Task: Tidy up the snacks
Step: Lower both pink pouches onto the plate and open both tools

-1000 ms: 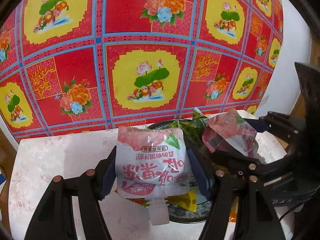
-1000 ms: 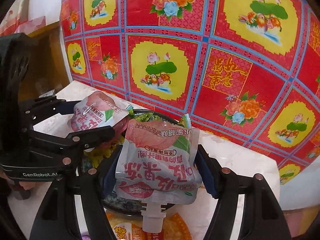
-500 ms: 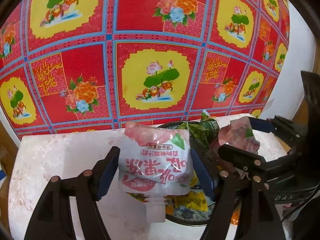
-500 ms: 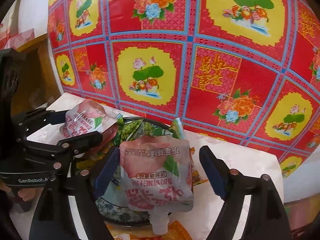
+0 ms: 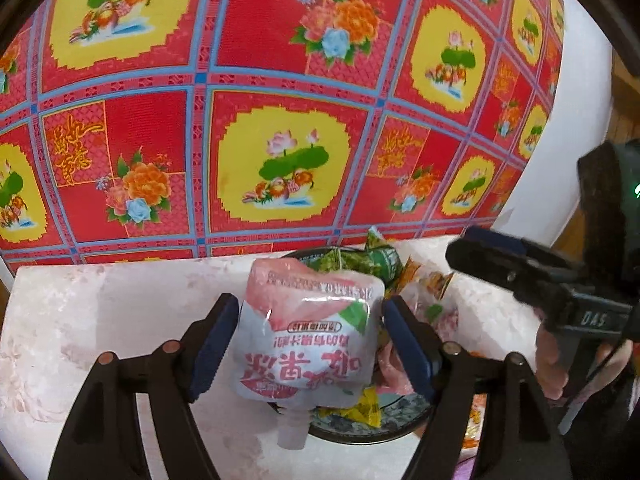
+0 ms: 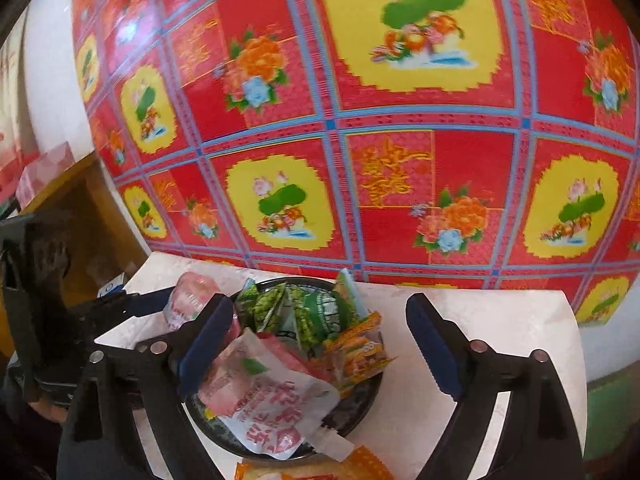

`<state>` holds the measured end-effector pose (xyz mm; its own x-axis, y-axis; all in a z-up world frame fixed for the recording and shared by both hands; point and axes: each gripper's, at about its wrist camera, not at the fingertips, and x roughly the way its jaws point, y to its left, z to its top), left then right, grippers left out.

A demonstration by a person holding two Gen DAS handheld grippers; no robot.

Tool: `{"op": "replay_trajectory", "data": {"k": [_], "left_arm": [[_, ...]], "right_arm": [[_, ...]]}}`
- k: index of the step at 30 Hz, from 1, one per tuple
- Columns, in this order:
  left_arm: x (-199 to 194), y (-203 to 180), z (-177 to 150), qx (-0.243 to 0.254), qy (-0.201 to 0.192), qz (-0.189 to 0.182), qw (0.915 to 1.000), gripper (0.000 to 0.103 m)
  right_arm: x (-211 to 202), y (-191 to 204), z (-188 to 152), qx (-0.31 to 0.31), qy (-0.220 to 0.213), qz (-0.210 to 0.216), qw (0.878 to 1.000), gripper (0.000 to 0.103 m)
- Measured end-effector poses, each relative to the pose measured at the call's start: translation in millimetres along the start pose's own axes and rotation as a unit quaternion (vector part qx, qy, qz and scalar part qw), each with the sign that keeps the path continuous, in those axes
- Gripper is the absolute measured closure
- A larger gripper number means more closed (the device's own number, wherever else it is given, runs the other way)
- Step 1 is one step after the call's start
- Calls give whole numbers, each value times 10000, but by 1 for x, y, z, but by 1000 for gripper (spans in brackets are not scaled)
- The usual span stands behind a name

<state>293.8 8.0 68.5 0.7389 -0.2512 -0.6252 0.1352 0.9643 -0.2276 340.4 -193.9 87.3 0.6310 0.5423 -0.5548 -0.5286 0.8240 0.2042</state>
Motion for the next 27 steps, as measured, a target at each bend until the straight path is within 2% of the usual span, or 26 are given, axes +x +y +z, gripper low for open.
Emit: {"op": "replay_trajectory", "data": {"k": [2,3,5,8,13,16,20,24,25,27], "left_arm": [[-2,2,1,-66,-34,-44,10000,24],[-2,3,2,-76,-46,-33,10000,24],[-3,3,2,-87,-59,-12,9999,24],[-1,4,2,-80,43,-58,9999,25],[1,1,-1,2,107,-76,9999,29],[2,-1,-2,49,124,-71,9999,33],[3,-2,-3,87,110,-19,9999,34],[4,3,-2,-77,137,-198,9997,34],[4,4,-1,-120,137,-246,9995,34],[6,6,-1,-202,137,-367,9990,34]], "right_arm": [[1,-1,0,-105,159,146,9997,14],[0,0,0,-197,210,157,9995,18],[-2,9,-3,-834,367,173,9957,21],[-4,22,-15,-1485,605,544,9856,21],[9,45,-36,-2153,949,326,9714,23],[17,46,-40,-2161,1057,217,9704,27],[16,44,-38,-2008,976,254,9744,35],[14,41,-35,-1821,925,306,9784,39],[13,40,-34,-1763,900,325,9797,43],[12,39,-31,-1648,836,322,9822,43]]}}
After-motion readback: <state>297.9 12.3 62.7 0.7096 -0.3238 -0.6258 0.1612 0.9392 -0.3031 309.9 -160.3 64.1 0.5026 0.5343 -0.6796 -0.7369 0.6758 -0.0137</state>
